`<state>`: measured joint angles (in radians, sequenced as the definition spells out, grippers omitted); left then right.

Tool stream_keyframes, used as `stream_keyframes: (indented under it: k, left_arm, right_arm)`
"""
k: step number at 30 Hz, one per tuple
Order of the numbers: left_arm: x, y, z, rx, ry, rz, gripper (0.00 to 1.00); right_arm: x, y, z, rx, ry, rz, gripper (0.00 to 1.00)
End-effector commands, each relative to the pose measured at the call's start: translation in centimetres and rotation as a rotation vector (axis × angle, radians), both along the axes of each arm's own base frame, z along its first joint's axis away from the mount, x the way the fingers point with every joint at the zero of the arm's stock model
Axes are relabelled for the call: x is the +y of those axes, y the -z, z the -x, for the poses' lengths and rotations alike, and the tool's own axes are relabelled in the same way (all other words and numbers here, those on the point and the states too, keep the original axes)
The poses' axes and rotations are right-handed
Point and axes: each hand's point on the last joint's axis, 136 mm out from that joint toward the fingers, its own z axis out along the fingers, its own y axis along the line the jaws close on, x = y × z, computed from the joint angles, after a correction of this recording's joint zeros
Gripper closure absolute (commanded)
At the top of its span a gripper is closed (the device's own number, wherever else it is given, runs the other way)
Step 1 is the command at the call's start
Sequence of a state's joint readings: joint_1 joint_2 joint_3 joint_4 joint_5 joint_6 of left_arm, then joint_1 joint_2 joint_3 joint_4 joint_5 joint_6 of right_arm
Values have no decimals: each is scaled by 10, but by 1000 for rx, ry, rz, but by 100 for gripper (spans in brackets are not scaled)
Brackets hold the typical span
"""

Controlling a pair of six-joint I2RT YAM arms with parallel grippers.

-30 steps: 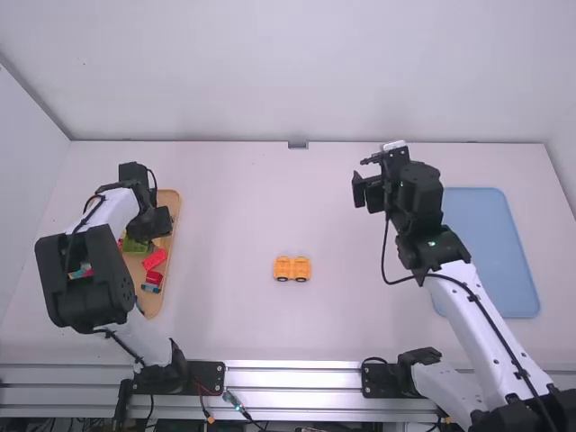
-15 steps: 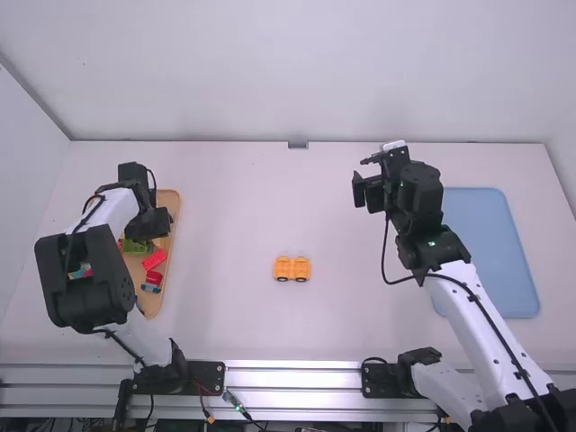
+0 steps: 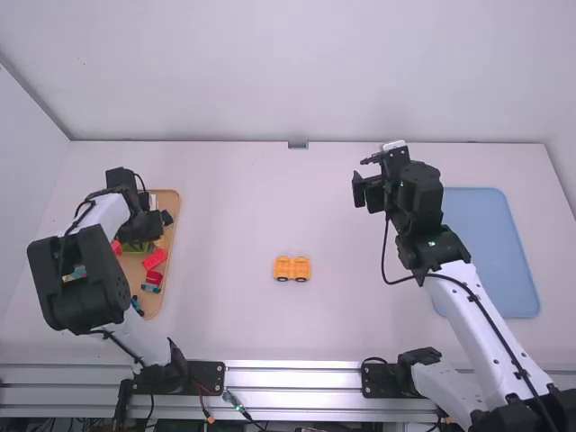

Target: Assemble lego blocks to make yellow taxi

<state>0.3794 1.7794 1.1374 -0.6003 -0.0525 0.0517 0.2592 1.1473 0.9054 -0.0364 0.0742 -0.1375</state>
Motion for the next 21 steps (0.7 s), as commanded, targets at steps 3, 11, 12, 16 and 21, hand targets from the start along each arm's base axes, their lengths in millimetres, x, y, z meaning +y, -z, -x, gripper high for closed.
stream_keyframes:
  k: [3,11,12,16,21]
  left_arm:
    - [-4,4,0,7,34,6,74]
    - [-6,6,1,7,34,18,69]
    - [-6,6,1,7,34,18,68]
    - [-8,7,2,11,35,24,68]
    - [-23,7,-6,-29,123,97,67]
  right_arm:
    - [1,5,-1,12,2,-2,1]
    - [1,5,-1,13,3,-1,1]
    - [1,5,-1,13,3,-1,1]
    - [1,5,-1,12,2,-1,1]
    - [1,5,-1,12,3,-2,1]
